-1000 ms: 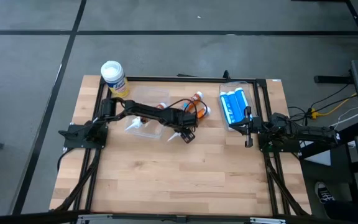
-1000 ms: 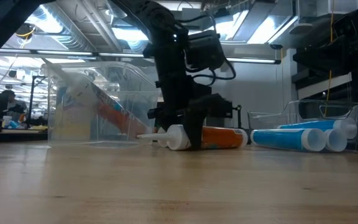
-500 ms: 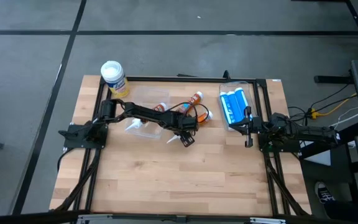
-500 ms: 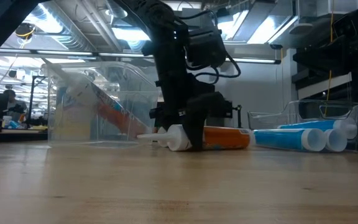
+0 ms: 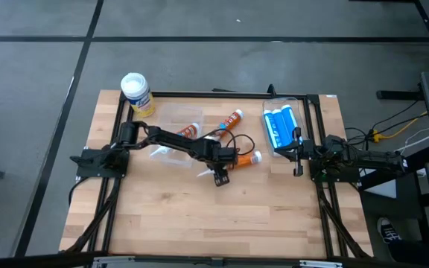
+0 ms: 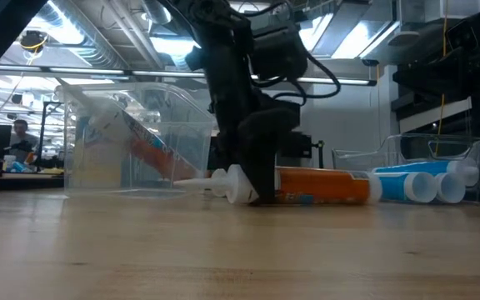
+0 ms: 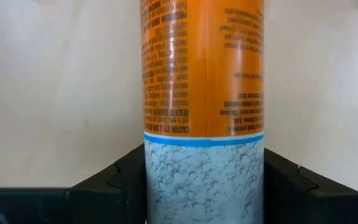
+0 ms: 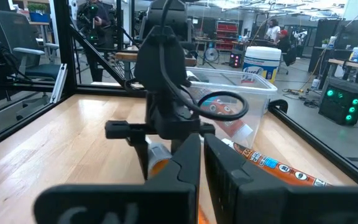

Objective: Pick & place silicon tubes, Sealant and Lysol wipes
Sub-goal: Put the bottom orange sealant into the transparent container

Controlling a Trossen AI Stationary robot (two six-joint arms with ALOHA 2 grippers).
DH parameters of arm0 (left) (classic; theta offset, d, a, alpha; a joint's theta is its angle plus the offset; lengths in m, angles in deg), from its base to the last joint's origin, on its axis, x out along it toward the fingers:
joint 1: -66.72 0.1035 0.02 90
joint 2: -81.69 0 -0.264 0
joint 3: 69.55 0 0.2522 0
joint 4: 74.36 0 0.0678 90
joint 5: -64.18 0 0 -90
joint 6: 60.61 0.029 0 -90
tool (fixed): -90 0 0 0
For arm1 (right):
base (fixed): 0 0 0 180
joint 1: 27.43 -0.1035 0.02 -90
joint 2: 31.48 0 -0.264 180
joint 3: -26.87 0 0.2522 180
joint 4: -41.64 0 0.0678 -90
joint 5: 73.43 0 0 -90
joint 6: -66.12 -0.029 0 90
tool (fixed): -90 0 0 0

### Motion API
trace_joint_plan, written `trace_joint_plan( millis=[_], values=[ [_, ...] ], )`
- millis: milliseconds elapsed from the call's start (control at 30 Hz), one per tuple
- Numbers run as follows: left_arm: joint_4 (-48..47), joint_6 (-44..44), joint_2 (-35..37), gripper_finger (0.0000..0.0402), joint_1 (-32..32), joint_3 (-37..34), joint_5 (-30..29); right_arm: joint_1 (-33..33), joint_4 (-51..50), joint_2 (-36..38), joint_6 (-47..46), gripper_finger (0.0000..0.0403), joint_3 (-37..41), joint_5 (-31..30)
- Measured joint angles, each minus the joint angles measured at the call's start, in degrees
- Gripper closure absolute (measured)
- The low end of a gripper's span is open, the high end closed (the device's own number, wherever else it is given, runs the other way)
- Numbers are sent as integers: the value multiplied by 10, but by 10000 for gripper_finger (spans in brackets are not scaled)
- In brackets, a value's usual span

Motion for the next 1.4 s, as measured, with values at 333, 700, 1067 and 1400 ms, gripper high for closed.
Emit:
trace_joint_plan(
  millis=[333,700,1067,1400],
  values=[
    [7,63,23,192,-26,-1,87,0,0,0,0,378,0,0],
    [4,87,32,192,-93,0,72,0,0,0,0,378,0,0],
    [28,116,98,193,-118,1,21,0,0,0,0,378,0,0],
    [28,116,159,193,-129,1,-25,0,0,0,0,378,0,0]
  ],
)
